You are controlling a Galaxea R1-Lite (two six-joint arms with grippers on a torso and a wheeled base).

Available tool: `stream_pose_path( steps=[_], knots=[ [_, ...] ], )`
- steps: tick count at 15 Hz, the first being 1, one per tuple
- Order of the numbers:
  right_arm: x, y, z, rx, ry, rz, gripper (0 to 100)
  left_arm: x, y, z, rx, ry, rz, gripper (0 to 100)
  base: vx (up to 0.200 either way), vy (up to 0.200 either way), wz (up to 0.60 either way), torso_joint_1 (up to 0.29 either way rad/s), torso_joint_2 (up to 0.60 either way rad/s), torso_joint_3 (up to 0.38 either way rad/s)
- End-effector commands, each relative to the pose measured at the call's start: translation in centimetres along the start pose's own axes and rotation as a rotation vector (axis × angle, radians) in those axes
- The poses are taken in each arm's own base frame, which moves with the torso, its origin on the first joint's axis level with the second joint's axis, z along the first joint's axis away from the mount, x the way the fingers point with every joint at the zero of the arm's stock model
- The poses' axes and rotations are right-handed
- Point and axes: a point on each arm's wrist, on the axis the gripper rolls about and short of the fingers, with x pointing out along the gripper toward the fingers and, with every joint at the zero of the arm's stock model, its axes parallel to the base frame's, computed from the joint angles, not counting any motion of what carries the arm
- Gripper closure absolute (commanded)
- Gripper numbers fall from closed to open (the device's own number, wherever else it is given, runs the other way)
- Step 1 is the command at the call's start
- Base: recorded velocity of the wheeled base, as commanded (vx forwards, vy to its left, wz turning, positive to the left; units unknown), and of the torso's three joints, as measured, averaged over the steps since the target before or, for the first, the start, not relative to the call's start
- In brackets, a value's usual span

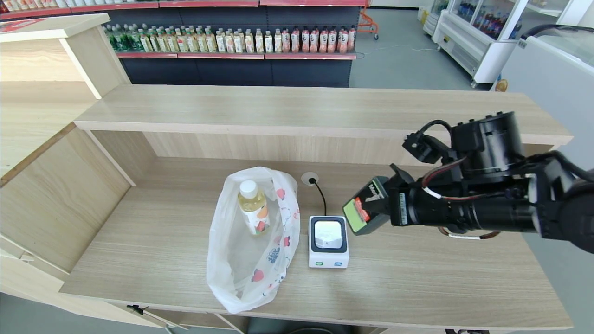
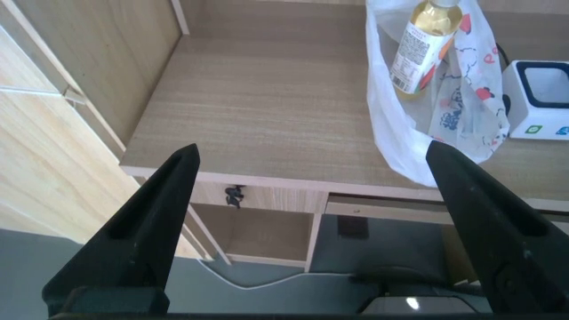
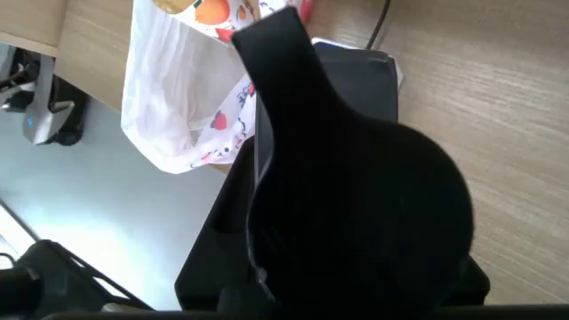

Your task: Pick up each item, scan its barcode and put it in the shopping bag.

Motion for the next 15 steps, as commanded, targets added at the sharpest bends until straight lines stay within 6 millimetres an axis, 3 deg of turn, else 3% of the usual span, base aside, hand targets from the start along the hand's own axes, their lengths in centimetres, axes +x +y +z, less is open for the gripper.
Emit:
stream_pose_path(
  steps=[1, 6, 8, 9, 12, 15],
  knots=[
    [-2.7, 0.2, -0.1, -0.016, -0.048, -0.008, 100, 0.0, 0.0, 0.0, 0.000, 0.000, 0.001, 0, 0.000, 0.200, 0.00, -0.002, 0.00, 0.002],
    [-2.8, 0.3, 0.0, -0.004, -0.052, -0.018, 100, 0.0, 0.0, 0.0, 0.000, 0.000, 0.001, 0, 0.000, 0.200, 0.00, 0.002, 0.00, 0.000],
    [-1.1, 0.4, -0.6, 0.002, -0.005, -0.013, 100, 0.0, 0.0, 0.0, 0.000, 0.000, 0.001, 0, 0.000, 0.200, 0.00, 0.005, 0.00, 0.005],
    [-0.7, 0.3, -0.7, 0.001, 0.006, -0.016, 100, 0.0, 0.0, 0.0, 0.000, 0.000, 0.001, 0, 0.000, 0.000, 0.00, 0.000, 0.00, 0.000],
    [3.0, 1.0, -0.6, 0.116, 0.058, 0.000, 100, 0.0, 0.0, 0.0, 0.000, 0.001, 0.001, 0, 0.000, 0.000, 0.00, 0.000, 0.00, 0.000],
    [5.3, 1.8, -2.1, 0.103, 0.129, 0.006, 100, 0.0, 0.0, 0.0, 0.000, 0.000, 0.001, 0, 0.000, 0.000, 0.00, 0.000, 0.00, 0.000]
  ],
)
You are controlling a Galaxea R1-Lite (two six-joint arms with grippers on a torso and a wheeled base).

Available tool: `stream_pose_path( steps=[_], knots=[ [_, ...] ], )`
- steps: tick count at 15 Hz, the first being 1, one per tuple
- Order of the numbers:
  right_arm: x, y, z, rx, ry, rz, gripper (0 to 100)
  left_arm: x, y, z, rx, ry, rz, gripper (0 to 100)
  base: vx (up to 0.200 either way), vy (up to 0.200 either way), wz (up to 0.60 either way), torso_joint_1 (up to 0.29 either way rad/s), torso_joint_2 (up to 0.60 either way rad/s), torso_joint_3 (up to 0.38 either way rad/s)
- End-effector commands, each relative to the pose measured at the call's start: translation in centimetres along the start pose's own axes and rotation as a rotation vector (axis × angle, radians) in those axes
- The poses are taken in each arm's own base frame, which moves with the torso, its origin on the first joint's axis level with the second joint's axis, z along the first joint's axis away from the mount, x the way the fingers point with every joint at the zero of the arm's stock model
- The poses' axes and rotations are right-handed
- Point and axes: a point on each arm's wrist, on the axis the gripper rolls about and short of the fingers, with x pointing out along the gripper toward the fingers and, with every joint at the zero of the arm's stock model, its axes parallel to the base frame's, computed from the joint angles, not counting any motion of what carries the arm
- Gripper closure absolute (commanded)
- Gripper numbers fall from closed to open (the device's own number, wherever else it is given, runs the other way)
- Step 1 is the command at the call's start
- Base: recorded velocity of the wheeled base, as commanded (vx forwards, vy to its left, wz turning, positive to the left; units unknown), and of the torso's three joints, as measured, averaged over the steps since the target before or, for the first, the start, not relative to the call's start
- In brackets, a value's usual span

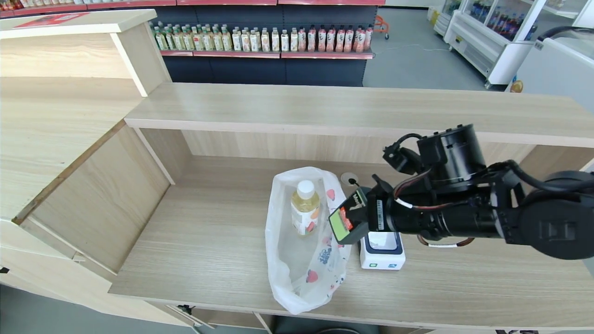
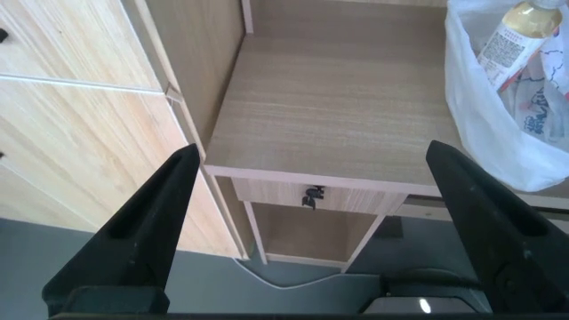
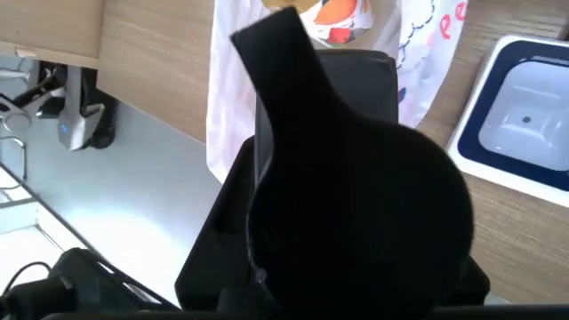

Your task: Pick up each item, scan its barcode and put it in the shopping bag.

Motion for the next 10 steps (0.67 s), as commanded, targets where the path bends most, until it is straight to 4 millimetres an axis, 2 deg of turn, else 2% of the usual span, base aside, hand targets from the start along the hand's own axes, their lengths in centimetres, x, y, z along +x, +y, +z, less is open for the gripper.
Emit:
stream_pose_path(
  steps=[1, 4, 10],
  knots=[
    [2.8, 0.0, -1.7, -0.010, 0.087, -0.016, 100, 0.0, 0.0, 0.0, 0.000, 0.000, 0.000, 0, 0.000, 0.000, 0.00, 0.000, 0.00, 0.000],
    [5.1, 0.5, -3.3, -0.081, 0.145, -0.039, 100, 0.0, 0.0, 0.0, 0.000, 0.000, 0.000, 0, 0.000, 0.000, 0.00, 0.000, 0.00, 0.000],
    [9.5, -0.3, -5.6, -0.326, 0.178, -0.088, 100, 0.0, 0.0, 0.0, 0.000, 0.000, 0.000, 0, 0.000, 0.000, 0.00, 0.000, 0.00, 0.000]
  ],
)
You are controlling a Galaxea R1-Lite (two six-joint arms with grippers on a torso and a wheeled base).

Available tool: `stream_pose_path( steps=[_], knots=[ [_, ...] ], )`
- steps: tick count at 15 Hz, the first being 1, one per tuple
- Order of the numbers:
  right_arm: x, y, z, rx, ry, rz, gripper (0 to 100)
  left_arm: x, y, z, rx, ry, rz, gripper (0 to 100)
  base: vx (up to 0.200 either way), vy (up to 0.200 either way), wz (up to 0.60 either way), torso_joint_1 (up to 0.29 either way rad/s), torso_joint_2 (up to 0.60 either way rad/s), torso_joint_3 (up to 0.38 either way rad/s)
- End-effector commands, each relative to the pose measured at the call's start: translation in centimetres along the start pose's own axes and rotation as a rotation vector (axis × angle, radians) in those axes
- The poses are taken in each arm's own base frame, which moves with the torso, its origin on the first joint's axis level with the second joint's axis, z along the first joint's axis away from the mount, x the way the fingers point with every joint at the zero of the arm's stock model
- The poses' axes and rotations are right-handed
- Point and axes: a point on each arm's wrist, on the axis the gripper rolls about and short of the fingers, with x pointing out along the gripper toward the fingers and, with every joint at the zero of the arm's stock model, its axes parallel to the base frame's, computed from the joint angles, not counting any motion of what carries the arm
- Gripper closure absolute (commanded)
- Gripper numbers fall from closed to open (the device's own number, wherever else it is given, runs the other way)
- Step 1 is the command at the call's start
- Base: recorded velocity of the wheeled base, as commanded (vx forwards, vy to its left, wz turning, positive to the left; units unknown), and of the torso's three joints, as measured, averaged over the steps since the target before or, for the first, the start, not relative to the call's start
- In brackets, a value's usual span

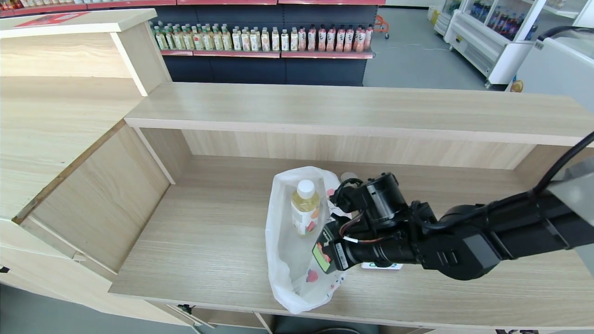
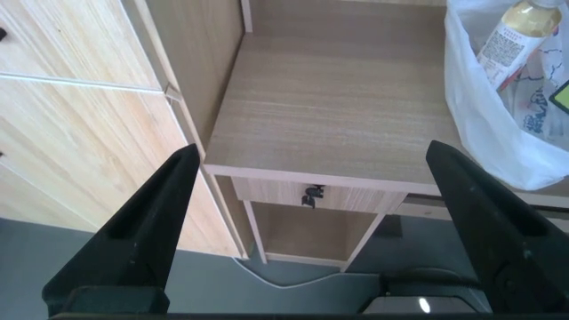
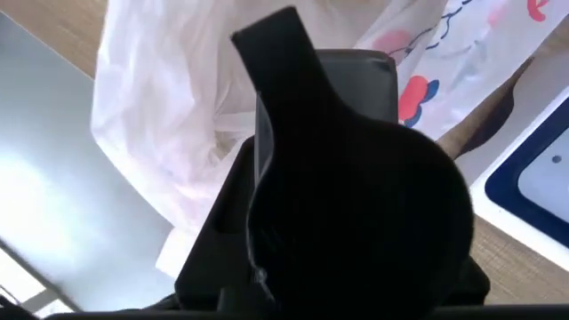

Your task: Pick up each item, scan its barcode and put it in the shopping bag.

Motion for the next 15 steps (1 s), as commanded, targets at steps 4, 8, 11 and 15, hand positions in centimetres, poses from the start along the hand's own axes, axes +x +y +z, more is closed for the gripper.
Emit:
stream_pose_path(
  steps=[4, 8, 11, 15],
  knots=[
    [5.0, 0.2, -1.9, -0.145, -0.015, -0.047, 100, 0.0, 0.0, 0.0, 0.000, 0.000, 0.000, 0, 0.000, 0.000, 0.00, 0.000, 0.00, 0.000],
    [6.3, 0.2, -2.6, -0.224, -0.009, -0.045, 100, 0.0, 0.0, 0.0, 0.000, 0.000, 0.000, 0, 0.000, 0.000, 0.00, 0.000, 0.00, 0.000],
    [4.6, 0.5, -1.3, -0.212, -0.068, 0.048, 0, 0.0, 0.0, 0.0, 0.000, 0.000, 0.000, 0, 0.000, 0.000, 0.00, 0.000, 0.00, 0.000],
    [0.0, -0.3, 1.0, -0.093, -0.169, 0.130, 0, 0.0, 0.0, 0.0, 0.000, 0.001, 0.000, 0, 0.000, 0.000, 0.00, 0.000, 0.00, 0.000]
  ],
)
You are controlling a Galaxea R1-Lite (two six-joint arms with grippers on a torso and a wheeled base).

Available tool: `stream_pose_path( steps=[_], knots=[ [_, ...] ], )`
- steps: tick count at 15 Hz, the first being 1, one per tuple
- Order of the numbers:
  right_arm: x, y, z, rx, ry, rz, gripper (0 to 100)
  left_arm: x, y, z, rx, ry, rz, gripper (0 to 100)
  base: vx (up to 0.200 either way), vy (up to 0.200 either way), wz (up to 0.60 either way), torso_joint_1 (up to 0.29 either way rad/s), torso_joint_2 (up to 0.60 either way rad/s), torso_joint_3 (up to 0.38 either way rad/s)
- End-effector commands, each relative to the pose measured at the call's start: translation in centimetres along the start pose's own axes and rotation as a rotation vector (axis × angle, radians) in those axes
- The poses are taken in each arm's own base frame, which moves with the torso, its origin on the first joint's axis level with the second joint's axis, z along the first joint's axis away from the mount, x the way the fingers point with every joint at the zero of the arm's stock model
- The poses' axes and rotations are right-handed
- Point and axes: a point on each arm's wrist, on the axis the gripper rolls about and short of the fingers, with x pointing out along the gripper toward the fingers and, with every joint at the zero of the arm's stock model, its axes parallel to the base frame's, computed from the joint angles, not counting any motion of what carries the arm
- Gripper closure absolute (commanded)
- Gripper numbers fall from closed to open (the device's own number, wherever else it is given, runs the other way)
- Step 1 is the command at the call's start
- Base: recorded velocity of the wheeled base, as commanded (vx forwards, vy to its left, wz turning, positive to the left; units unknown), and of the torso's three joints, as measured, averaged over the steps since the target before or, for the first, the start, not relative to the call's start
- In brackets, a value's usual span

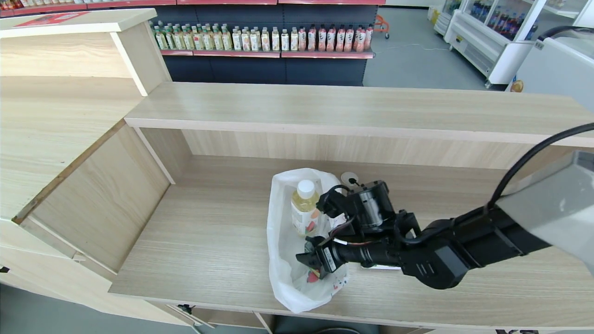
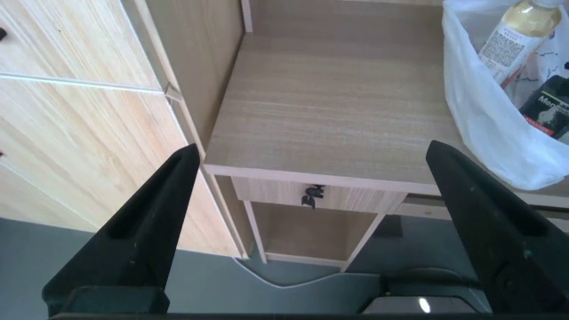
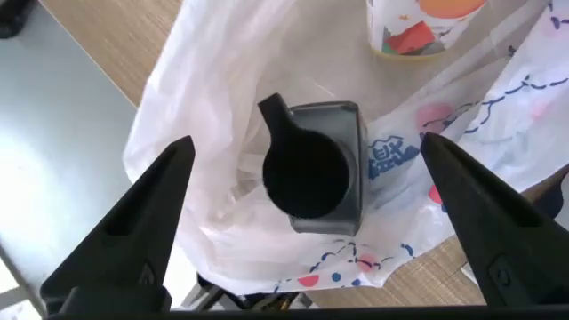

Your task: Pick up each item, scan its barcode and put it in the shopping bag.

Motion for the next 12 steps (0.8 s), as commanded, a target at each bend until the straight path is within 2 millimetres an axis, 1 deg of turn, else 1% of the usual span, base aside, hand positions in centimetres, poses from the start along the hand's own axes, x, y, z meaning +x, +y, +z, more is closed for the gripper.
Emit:
stream_pose_path(
  steps=[1, 3, 5, 6, 7, 8, 9, 10, 11, 12],
  knots=[
    [-4.0, -0.5, 2.1, 0.062, -0.091, 0.029, 0, 0.0, 0.0, 0.0, 0.000, 0.000, 0.000, 0, 0.000, 0.000, 0.00, 0.000, 0.00, 0.000],
    [-7.3, -0.8, 2.6, 0.169, -0.130, 0.014, 0, 0.0, 0.0, 0.0, 0.000, 0.000, 0.000, 0, 0.000, 0.000, 0.00, 0.000, 0.00, 0.000],
    [-11.1, -2.1, 2.5, 0.217, -0.160, -0.037, 0, 0.0, 0.0, 0.0, 0.000, 0.000, 0.000, 0, 0.000, 0.000, 0.00, 0.000, 0.00, 0.000],
    [-14.8, -2.9, 2.3, 0.238, -0.196, -0.082, 0, 0.0, 0.0, 0.0, 0.000, 0.000, 0.000, 0, 0.000, 0.000, 0.00, 0.000, 0.00, 0.000],
    [-17.7, -3.2, 1.8, 0.255, -0.211, -0.118, 0, 0.0, 0.0, 0.0, 0.000, 0.000, 0.000, 0, 0.000, 0.000, 0.00, 0.000, 0.00, 0.000],
    [-21.2, -3.5, 1.1, 0.280, -0.220, -0.177, 0, 0.0, 0.0, 0.0, 0.000, 0.000, 0.000, 0, 0.000, 0.000, 0.00, 0.000, 0.00, 0.000],
    [-23.9, -3.7, 0.3, 0.305, -0.222, -0.260, 0, 0.0, 0.0, 0.0, 0.000, 0.000, 0.000, 0, 0.000, 0.000, 0.00, 0.000, 0.00, 0.000],
    [-25.2, -3.8, -0.2, 0.323, -0.225, -0.331, 0, 0.0, 0.0, 0.0, 0.000, 0.000, 0.000, 0, 0.000, 0.000, 0.00, 0.000, 0.00, 0.000],
    [-28.0, -3.0, -1.8, 0.339, -0.255, -0.442, 0, 0.0, 0.0, 0.0, 0.000, 0.000, 0.000, 0, 0.000, 0.000, 0.00, 0.000, 0.00, 0.000],
    [-29.7, -2.2, -3.5, 0.342, -0.279, -0.484, 0, 0.0, 0.0, 0.0, 0.000, 0.000, 0.000, 0, 0.000, 0.000, 0.00, 0.000, 0.00, 0.000]
  ],
)
